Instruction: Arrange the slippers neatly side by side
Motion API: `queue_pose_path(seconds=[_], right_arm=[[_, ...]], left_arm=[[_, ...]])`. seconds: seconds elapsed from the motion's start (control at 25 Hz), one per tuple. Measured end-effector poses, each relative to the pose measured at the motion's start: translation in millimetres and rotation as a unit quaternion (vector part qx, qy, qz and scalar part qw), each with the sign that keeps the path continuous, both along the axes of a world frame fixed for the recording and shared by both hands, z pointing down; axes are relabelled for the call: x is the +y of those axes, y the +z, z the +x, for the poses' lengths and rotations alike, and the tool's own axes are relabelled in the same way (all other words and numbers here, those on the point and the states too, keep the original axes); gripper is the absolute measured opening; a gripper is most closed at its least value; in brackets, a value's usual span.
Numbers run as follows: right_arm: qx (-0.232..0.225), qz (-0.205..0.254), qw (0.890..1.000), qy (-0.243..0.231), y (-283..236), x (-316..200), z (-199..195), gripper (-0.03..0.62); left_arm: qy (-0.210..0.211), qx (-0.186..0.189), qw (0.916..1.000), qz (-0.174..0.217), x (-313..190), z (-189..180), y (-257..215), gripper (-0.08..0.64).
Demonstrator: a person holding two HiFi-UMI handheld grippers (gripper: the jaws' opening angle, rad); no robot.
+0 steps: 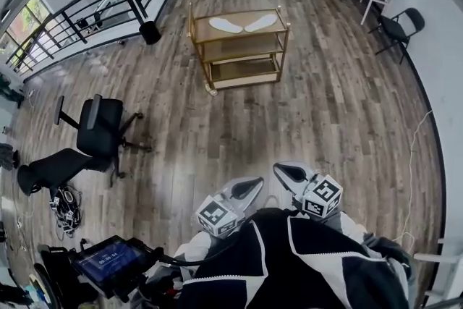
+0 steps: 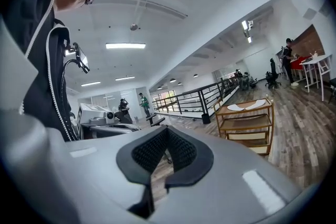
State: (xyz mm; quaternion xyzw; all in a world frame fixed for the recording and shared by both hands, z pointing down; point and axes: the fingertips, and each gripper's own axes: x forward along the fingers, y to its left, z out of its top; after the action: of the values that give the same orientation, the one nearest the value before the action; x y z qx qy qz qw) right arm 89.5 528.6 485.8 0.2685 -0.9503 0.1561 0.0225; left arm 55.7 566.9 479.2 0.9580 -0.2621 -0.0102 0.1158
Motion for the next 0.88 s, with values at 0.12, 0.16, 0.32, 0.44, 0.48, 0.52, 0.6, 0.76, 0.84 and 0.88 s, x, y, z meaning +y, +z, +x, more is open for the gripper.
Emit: queue_pose_path(seconds=[0.12, 0.16, 0.32, 0.44, 0.48, 0.52, 0.6, 0.76, 0.84, 0.88], right_arm=[[-0.004, 0.000, 1.000, -0.015, 2.6, -29.6, 14.7, 0.005], [-0.005, -0.001, 1.000, -0.021, 3.7, -38.0, 18.9, 0.005], [-0.004, -0.001, 0.999, -0.042, 6.4, -68.0, 31.1, 0.005], [-0.007, -0.002, 0.999, -0.050, 6.8, -83.1, 35.9, 0.005], [-0.008, -0.002, 0.999, -0.053, 7.8, -87.2, 37.4, 0.005], [-0.009, -0.003, 0.998, -0.055, 8.8, -91.1, 38.6, 0.005], [-0.010, -0.007, 0.998, -0.058, 11.0, -99.2, 39.7, 0.005], [-0.013, -0.013, 0.998, -0.061, 14.1, -115.6, 39.9, 0.005], [-0.014, -0.015, 0.998, -0.062, 15.2, -123.6, 39.3, 0.005], [-0.015, -0.015, 0.998, -0.061, 15.6, -127.8, 39.1, 0.005]], left_arm=[[-0.012, -0.003, 0.9999, 0.000, -32.4, 15.6, -0.9, 0.011], [-0.017, -0.004, 0.9999, 0.000, -41.7, 20.1, -1.0, 0.011], [-0.034, -0.003, 0.9994, 0.001, -74.3, 33.1, -1.5, 0.011], [-0.043, -0.006, 0.9990, 0.000, -90.2, 37.4, -1.7, 0.011], [-0.045, -0.008, 0.9989, -0.001, -94.9, 38.5, -1.0, 0.011], [-0.047, -0.009, 0.9988, -0.002, -99.6, 39.5, -0.2, 0.011], [-0.050, -0.011, 0.9987, -0.005, -109.6, 40.8, 0.7, 0.011], [-0.051, -0.011, 0.9986, -0.010, -128.8, 39.8, 0.2, 0.011], [-0.053, -0.009, 0.9985, -0.011, -139.5, 37.6, 0.5, 0.011], [-0.051, -0.009, 0.9986, -0.011, -145.3, 37.1, 0.8, 0.011]])
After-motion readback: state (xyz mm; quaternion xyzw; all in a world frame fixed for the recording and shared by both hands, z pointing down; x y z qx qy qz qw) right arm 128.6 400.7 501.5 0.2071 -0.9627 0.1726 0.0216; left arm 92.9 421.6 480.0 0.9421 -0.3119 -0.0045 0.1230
